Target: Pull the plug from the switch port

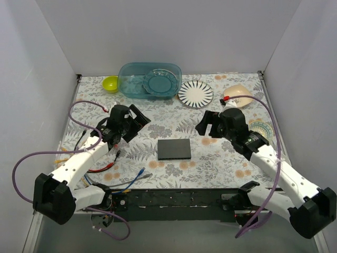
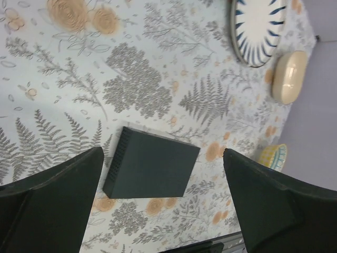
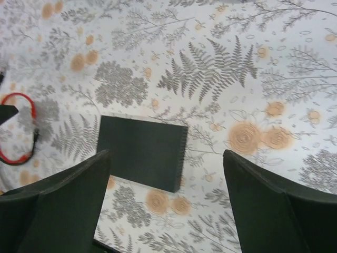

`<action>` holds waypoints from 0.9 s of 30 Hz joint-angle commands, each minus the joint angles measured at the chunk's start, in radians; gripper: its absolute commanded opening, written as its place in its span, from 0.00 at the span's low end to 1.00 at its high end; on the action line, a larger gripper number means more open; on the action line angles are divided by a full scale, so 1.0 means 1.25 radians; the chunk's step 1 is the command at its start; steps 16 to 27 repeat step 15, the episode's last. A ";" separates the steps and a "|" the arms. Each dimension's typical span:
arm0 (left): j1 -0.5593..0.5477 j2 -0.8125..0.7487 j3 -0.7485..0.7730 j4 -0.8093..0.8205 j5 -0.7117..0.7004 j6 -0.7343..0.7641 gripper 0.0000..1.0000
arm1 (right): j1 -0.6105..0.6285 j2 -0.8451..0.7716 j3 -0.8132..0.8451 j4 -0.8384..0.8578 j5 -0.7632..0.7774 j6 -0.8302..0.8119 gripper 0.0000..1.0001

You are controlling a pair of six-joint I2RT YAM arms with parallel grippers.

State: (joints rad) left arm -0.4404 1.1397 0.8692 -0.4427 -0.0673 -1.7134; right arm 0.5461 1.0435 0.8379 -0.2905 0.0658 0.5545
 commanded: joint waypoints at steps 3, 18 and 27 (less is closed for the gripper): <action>0.000 0.032 -0.045 -0.094 -0.005 0.011 0.98 | 0.084 -0.174 -0.091 -0.094 0.191 -0.046 0.98; -0.002 -0.020 -0.085 -0.096 -0.038 0.017 0.98 | 0.150 -0.236 -0.138 -0.163 0.347 -0.074 0.99; -0.002 -0.020 -0.085 -0.096 -0.038 0.017 0.98 | 0.150 -0.236 -0.138 -0.163 0.347 -0.074 0.99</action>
